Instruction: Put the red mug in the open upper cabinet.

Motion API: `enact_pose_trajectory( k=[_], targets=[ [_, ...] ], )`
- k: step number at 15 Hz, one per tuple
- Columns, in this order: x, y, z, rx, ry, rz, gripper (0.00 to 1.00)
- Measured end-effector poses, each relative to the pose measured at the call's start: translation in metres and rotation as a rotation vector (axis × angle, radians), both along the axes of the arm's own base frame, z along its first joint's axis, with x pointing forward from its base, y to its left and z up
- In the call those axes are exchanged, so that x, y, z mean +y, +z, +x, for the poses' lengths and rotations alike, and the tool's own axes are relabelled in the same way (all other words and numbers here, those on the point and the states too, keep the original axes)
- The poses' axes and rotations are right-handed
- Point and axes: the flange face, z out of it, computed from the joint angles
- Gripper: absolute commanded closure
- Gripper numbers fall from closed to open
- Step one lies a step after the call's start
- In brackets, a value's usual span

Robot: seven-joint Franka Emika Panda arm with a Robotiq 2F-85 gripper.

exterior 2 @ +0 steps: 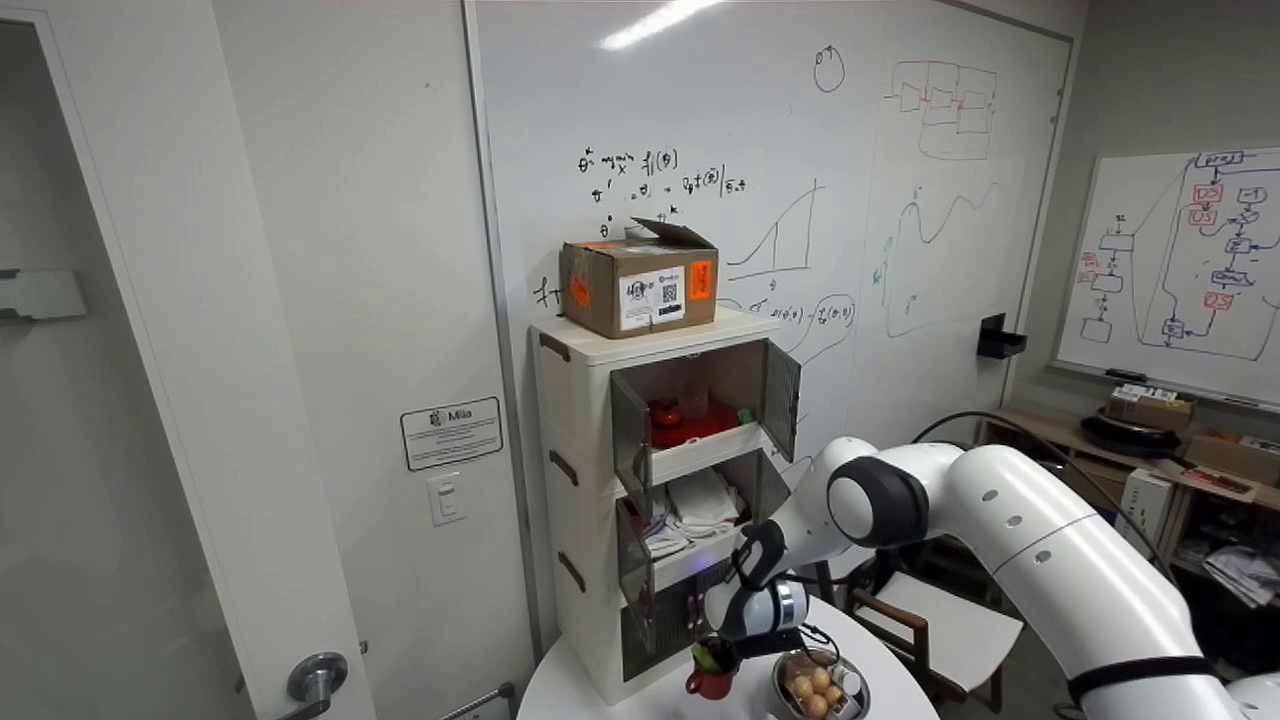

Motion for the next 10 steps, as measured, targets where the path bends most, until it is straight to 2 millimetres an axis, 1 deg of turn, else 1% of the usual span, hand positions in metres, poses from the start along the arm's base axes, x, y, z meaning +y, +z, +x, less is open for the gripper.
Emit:
enact_pose_trajectory(
  k=[2, 4, 10],
  targets=[
    [-0.002, 0.026, 0.003, -0.028, -0.018, 0.0, 0.99],
    [-0.004, 0.056, 0.007, -0.053, -0.041, 0.001, 0.99],
    [-0.02, 0.163, 0.014, -0.139, -0.125, -0.05, 0.99]
  ],
)
